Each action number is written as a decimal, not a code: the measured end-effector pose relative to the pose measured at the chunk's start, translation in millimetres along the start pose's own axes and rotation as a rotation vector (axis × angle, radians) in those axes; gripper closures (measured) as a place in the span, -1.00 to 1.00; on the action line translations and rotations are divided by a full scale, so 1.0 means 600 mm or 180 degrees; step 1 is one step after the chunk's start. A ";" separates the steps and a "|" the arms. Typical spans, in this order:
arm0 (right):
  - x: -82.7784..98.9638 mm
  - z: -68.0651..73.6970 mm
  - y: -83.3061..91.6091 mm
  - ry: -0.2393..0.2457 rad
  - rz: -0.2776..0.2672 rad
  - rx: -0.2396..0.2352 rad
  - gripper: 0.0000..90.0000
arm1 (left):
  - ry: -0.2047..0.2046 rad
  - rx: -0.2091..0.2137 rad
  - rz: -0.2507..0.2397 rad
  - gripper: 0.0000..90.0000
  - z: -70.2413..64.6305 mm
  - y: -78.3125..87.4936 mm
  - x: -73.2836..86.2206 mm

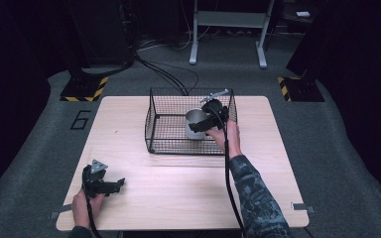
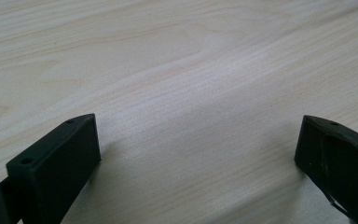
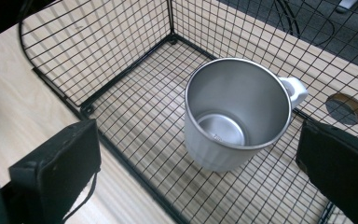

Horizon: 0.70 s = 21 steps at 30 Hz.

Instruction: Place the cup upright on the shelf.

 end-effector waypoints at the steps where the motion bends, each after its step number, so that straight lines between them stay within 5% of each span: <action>1: 0.004 0.007 0.008 0.0040 -0.0013 -0.0022 -1.00 | -0.0001 0.0000 0.0001 -1.00 0.000 0.000 0.000; 10: 0.032 0.043 0.042 0.0213 -0.0054 -0.0069 -1.00 | -0.0027 -0.0003 -0.0002 -1.00 0.001 0.000 0.000; 21: 0.104 0.075 0.074 0.0275 -0.0104 -0.0063 -1.00 | -0.0028 -0.0003 -0.0001 -1.00 0.001 0.000 0.000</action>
Point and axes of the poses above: each handheld gripper's, and its own axes: y roughly backward along the jaws, x roughly out of its underside, z roughly to its left, the point moved 9 cm from there along -y, roughly forward along the jaws, and after that the axes turned 12 degrees about -x, right-handed, at the moved point
